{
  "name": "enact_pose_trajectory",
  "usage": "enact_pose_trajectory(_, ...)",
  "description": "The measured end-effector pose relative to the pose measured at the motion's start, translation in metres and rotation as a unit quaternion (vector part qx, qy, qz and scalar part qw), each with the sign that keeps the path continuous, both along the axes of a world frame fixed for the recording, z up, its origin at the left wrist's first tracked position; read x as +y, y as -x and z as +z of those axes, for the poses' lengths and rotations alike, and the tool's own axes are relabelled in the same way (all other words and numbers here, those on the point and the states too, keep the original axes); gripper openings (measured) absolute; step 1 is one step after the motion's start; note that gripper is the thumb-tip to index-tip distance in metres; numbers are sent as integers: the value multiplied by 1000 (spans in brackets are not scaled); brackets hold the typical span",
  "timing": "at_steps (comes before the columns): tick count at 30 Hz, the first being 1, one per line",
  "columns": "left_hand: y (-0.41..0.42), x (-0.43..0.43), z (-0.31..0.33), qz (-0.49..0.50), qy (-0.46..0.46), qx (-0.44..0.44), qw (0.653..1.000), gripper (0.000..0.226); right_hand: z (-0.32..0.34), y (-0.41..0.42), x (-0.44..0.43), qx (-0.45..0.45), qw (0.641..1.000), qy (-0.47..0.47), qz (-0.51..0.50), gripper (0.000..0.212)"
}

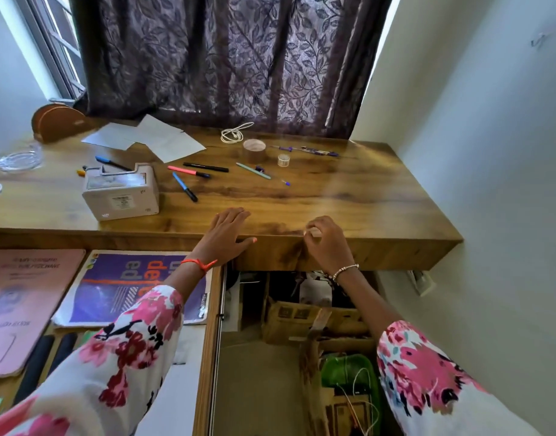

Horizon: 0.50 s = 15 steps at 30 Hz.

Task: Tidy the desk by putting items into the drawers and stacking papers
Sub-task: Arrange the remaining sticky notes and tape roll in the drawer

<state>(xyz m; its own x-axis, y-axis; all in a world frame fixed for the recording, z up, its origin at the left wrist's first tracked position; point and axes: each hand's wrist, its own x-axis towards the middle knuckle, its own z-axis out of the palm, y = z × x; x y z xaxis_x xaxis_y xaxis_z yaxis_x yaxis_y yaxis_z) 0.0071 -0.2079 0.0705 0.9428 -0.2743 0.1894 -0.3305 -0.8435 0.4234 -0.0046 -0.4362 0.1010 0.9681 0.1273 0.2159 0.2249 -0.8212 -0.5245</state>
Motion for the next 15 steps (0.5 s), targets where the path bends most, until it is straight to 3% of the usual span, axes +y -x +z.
enact_pose_trajectory(15,-109,-24,-44,32,-25,106,994,67,-18,-136,-11,26,1000,12,-6,22)
